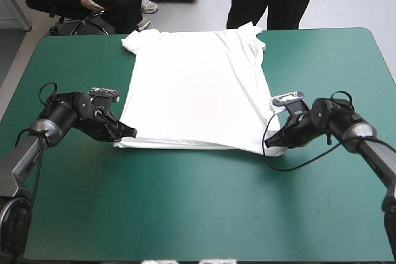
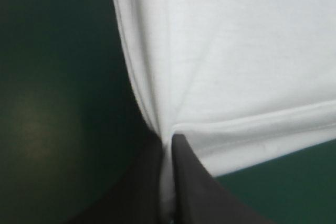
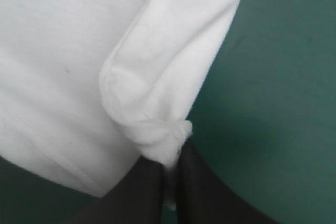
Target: Fold the cloth
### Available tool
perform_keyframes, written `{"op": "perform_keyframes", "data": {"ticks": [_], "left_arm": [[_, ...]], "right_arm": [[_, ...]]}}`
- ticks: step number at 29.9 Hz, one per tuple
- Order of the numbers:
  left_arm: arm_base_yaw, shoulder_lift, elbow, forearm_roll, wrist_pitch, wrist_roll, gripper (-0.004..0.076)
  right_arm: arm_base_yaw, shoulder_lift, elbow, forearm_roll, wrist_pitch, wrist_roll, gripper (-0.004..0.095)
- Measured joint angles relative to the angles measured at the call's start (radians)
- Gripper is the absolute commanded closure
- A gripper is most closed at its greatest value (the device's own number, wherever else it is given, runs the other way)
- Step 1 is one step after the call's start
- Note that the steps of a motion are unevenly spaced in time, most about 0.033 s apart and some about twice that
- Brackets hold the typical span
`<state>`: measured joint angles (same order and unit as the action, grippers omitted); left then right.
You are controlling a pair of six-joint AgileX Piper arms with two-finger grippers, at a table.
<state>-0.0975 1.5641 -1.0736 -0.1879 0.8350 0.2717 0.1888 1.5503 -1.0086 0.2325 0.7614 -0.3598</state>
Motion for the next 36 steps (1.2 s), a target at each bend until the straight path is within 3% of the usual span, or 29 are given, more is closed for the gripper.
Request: {"op": "perform_keyframes", "data": {"ticks": [9, 17, 23, 36], "left_arm": [[0.000, -0.192, 0.152, -0.023, 0.081, 0.013, 0.0741], [0.000, -0.426, 0.374, -0.054, 0.102, 0.015, 0.0741], [0.000, -0.526, 0.469, -0.075, 0.117, 0.015, 0.0741], [0.000, -0.530, 0.511, -0.086, 0.133, 0.027, 0.0731]], "right_arm": [[0.000, -0.310, 0.273, -0.031, -0.015, 0.082, 0.0908], [0.000, -0.555, 0.392, -0.040, 0.095, 0.151, 0.0908], [0.000, -0.587, 0.441, -0.033, 0.143, 0.164, 0.0908], [0.000, -0.587, 0.451, -0.018, 0.167, 0.161, 0.0875]]}}
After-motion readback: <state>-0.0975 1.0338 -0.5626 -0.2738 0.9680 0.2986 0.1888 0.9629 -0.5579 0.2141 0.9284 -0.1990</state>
